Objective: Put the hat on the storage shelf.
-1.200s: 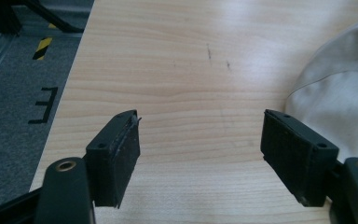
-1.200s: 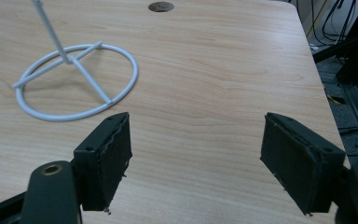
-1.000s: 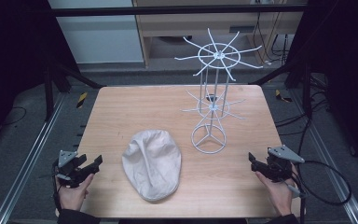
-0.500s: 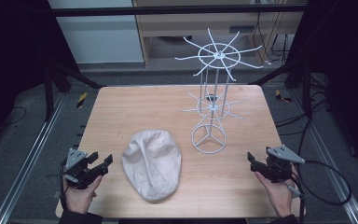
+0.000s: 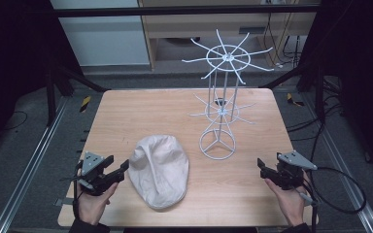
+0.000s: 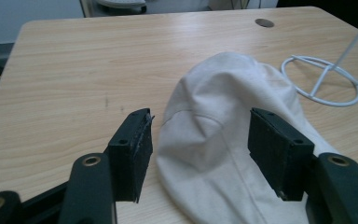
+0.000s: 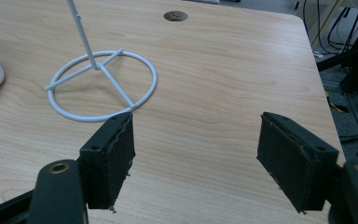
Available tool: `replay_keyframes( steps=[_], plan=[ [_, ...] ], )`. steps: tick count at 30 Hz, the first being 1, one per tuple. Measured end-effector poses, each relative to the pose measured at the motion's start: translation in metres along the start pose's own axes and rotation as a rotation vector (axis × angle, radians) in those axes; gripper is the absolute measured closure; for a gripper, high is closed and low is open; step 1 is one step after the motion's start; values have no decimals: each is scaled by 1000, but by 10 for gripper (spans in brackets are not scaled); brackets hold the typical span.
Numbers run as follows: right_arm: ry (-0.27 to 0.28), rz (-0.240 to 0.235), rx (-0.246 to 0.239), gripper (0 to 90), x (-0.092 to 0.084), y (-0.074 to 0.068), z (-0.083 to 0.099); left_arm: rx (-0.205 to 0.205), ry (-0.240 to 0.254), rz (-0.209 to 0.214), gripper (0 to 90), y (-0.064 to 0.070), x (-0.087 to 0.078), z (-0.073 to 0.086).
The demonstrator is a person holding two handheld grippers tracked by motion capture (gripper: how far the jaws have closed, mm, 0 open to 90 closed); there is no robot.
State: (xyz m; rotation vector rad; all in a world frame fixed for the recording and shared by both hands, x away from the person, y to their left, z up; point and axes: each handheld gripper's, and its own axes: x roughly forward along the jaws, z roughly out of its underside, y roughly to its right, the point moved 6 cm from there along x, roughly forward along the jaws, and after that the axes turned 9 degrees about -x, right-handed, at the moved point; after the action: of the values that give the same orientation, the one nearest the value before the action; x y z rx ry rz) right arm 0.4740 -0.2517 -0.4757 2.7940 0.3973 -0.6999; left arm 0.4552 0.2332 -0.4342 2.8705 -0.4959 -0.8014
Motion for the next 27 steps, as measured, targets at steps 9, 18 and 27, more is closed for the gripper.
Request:
replay_keyframes(
  steps=[9, 18, 27],
  plan=[
    [-15, -4, -12, 273, 3, -4, 2, 54, -9, 12, 401, 26, 10, -7],
    [-21, -2, -9, 272, 3, -3, 3, 75, -43, 9, 395, 45, 27, -8],
    [-32, -6, -9, 272, 4, -3, 5, 77, -81, -4, 385, 54, 48, -2]
  ],
)
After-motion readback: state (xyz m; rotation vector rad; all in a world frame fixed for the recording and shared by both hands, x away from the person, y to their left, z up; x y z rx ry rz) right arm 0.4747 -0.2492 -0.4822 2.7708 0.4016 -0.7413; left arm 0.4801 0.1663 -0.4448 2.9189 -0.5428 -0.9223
